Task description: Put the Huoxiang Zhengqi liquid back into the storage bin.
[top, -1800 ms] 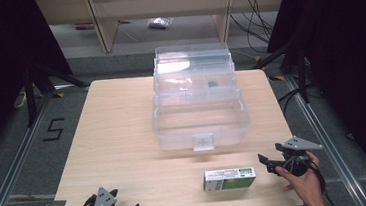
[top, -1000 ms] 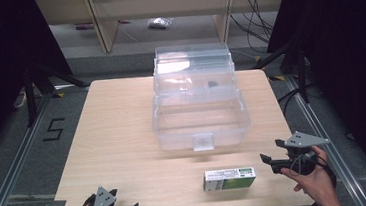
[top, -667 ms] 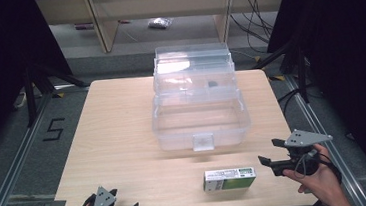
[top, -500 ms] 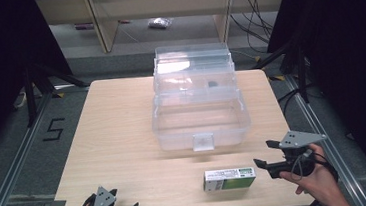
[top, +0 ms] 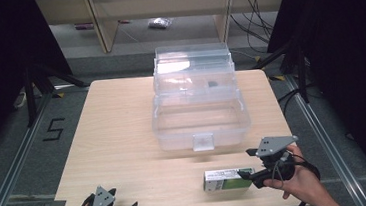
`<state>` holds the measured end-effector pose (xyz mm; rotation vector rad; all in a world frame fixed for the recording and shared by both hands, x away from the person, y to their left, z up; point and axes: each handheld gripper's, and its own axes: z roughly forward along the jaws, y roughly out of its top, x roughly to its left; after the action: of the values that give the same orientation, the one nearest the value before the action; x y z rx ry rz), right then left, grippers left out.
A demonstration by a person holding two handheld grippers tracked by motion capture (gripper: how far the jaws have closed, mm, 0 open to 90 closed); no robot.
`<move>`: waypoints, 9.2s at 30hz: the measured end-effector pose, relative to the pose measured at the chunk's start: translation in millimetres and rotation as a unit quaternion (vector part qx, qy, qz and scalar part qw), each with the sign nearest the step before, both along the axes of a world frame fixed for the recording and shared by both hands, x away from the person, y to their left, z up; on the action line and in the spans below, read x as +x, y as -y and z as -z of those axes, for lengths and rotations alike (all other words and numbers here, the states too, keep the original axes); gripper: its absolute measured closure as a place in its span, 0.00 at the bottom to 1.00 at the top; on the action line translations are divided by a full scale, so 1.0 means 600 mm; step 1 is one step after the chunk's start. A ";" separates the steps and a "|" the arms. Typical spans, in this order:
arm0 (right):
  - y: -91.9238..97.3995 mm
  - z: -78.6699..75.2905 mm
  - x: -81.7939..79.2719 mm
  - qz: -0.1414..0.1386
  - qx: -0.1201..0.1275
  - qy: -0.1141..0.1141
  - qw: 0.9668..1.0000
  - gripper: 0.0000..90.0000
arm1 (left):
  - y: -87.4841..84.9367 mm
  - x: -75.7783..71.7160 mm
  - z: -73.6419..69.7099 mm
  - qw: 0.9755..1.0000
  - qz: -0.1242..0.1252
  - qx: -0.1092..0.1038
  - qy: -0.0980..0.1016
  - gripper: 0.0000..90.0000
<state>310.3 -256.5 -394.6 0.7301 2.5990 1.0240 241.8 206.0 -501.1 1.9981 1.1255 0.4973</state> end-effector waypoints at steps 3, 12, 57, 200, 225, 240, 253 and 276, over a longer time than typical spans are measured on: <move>-0.008 0.000 -0.001 -0.007 -0.013 -0.013 1.000 0.30 | 0.003 -0.002 0.000 1.000 -0.001 -0.011 0.001 0.17; -0.052 0.012 0.004 -0.059 -0.085 -0.028 0.994 0.30 | 0.001 -0.001 0.000 1.000 0.004 -0.005 -0.002 0.17; -0.122 0.064 0.043 -0.161 -0.222 -0.082 0.958 0.62 | 0.003 -0.003 0.000 1.000 0.004 -0.010 0.000 0.17; -0.118 -0.054 0.357 -0.171 -0.243 -0.091 0.951 0.72 | 0.001 0.001 0.003 1.000 0.004 -0.017 -0.008 0.17; -0.117 -0.006 0.379 -0.181 -0.258 -0.099 0.944 0.71 | -0.001 0.001 0.001 1.000 0.013 -0.002 -0.015 0.17; -0.110 -0.005 0.380 -0.161 -0.251 -0.127 0.946 0.65 | 0.000 0.002 0.001 1.000 0.011 -0.006 -0.013 0.17; -0.092 -0.038 0.373 -0.129 -0.192 -0.115 0.966 0.55 | 0.000 0.002 0.002 1.000 0.010 -0.006 -0.012 0.17; -0.082 -0.068 0.346 -0.030 -0.119 -0.092 0.988 0.38 | -0.001 0.002 0.001 1.000 0.010 -0.006 -0.011 0.17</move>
<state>517.6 -207.4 -354.1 0.7185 2.8514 0.6708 243.2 206.6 -501.4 2.0065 1.1185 0.4587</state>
